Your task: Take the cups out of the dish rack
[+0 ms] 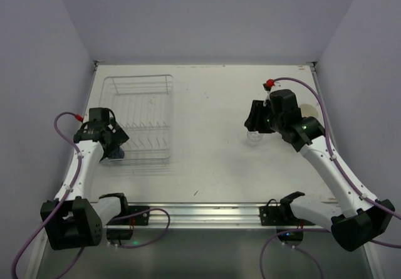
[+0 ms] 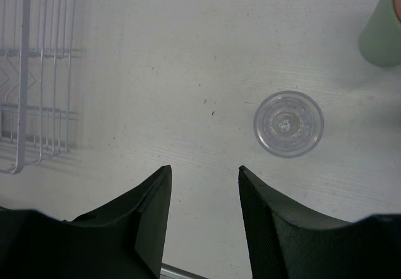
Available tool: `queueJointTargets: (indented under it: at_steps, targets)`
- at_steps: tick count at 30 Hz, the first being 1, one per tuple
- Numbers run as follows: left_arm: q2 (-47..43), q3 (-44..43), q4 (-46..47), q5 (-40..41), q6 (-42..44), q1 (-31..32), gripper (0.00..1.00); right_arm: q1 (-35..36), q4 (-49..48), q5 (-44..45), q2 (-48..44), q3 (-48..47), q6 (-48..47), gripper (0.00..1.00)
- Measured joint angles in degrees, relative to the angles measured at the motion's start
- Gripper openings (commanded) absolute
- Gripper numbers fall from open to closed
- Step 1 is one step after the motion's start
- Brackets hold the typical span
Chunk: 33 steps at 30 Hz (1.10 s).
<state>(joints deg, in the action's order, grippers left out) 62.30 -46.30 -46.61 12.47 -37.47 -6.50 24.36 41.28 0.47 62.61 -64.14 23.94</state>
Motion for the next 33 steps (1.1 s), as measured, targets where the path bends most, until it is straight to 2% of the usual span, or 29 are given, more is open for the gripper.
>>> queueJointTargets:
  at_steps: [4,8,15,26,33]
  targets:
    - [0.22,0.07,0.09,0.35,-0.44,0.15,0.95,0.00,-0.17,0.00,0.00,0.22,0.00,0.50]
    - [0.96,0.07,0.13,1.07,-0.44,0.15,0.88,0.00,-0.20,0.00,0.00,0.52,0.00,0.50]
    - [2.62,-1.42,-2.19,1.70,-0.28,0.15,0.85,0.00,-0.20,0.00,-0.02,0.63,0.00,0.50]
    - [3.04,-1.51,-5.62,4.11,-0.46,4.76,0.89,0.00,-0.20,0.00,-0.02,0.63,-0.02,0.50]
    - [5.86,-2.12,-6.23,4.76,-0.50,5.46,0.89,0.00,-0.20,-0.07,-0.70,0.63,-0.04,0.50]
